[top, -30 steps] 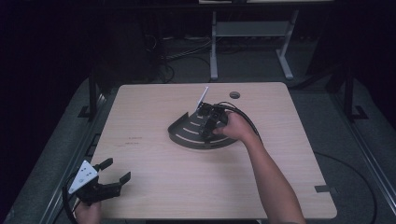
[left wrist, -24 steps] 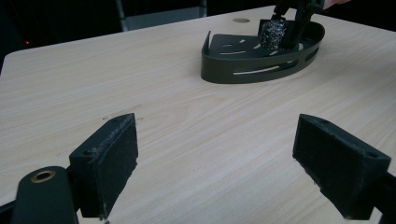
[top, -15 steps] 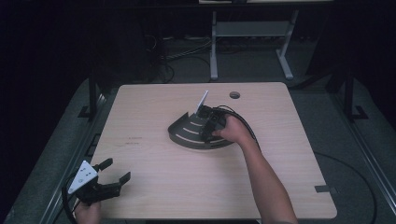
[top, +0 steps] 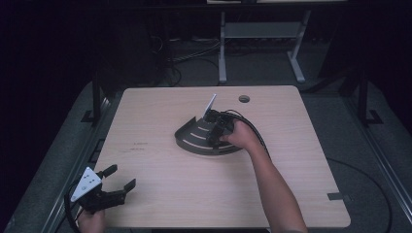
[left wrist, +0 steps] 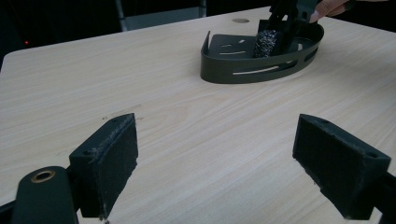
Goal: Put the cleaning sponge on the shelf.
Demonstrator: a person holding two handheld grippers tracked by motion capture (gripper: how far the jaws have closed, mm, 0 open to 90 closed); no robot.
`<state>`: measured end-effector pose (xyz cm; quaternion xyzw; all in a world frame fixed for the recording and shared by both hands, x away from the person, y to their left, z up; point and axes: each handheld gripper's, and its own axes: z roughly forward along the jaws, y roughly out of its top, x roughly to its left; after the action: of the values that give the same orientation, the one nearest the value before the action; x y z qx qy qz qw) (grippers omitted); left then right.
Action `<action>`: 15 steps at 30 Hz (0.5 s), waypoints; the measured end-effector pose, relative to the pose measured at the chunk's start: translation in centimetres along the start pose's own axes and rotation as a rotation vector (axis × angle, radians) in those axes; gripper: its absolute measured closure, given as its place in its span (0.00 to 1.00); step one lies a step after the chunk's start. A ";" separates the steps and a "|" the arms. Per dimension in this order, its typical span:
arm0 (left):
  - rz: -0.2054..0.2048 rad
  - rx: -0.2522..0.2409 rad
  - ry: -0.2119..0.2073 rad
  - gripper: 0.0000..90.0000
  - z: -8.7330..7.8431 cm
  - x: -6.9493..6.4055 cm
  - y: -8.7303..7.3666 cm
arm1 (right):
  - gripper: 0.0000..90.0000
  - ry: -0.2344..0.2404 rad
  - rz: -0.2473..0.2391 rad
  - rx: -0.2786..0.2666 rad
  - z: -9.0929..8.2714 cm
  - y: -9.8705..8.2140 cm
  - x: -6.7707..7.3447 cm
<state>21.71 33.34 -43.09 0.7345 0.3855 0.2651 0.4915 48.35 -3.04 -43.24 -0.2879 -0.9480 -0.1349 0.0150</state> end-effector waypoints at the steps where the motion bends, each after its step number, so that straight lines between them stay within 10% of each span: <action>1: 0.000 0.000 -0.001 0.15 0.0 0.0 0.0 | 0.35 0.003 0.001 0.004 0.0 0.0 0.0; 15: 0.000 -0.001 -0.001 0.15 0.0 0.0 0.0 | 0.34 0.006 0.017 -0.012 0.4 -0.4 -0.2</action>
<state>21.70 33.33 -43.08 0.7344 0.3852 0.2648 0.4920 48.31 -3.39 -43.79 -0.2955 -0.9447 -0.1413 0.0175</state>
